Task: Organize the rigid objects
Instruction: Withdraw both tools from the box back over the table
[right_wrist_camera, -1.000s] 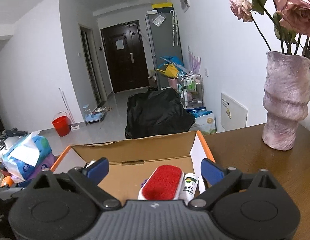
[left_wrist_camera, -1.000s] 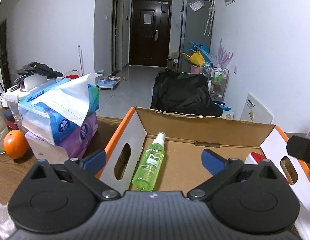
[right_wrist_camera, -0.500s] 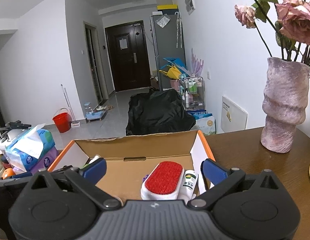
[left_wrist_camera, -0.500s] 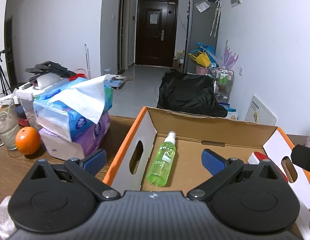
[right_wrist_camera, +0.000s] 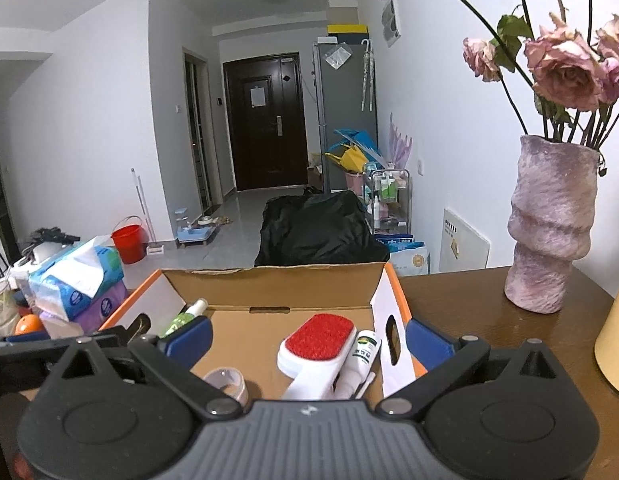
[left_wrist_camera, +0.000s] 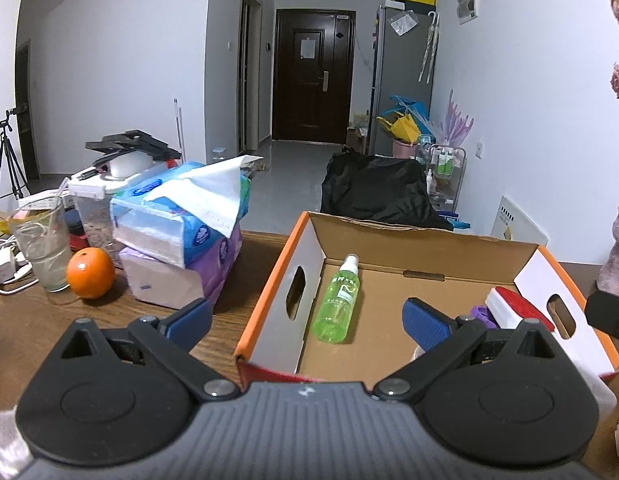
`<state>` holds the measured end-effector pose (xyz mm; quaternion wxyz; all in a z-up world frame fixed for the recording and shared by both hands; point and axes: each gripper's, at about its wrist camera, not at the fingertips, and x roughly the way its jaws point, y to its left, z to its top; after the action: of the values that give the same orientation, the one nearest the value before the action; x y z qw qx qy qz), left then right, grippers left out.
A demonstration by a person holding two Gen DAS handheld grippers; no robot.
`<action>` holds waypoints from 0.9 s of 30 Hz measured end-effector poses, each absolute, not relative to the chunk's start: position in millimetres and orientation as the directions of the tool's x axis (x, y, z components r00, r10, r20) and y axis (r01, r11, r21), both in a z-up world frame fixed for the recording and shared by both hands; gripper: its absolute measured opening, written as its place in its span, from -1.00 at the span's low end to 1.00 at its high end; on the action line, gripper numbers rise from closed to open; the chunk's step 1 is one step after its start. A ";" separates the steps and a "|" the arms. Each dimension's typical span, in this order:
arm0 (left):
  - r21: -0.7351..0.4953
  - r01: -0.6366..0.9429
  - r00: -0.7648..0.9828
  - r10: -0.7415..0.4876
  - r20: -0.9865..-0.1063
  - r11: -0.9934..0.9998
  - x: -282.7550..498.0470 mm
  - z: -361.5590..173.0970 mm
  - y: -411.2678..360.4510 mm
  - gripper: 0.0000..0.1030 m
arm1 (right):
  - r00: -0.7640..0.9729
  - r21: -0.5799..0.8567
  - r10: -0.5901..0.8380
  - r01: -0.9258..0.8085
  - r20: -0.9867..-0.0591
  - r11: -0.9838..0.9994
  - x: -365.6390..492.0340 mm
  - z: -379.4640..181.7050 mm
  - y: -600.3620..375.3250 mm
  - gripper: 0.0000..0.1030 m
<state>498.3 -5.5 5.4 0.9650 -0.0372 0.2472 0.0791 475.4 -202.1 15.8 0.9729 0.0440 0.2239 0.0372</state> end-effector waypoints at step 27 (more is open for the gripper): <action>0.018 -0.168 0.864 0.156 -0.478 0.986 396.2 1.9 8.6 1.00 | 0.910 0.008 0.089 -0.093 -0.404 0.996 378.4 6.2 -219.4 1.00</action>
<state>396.2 8.6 1.9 0.9654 -0.0120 0.2466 0.0840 378.4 -219.4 6.2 0.9773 -0.0056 0.2064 0.0466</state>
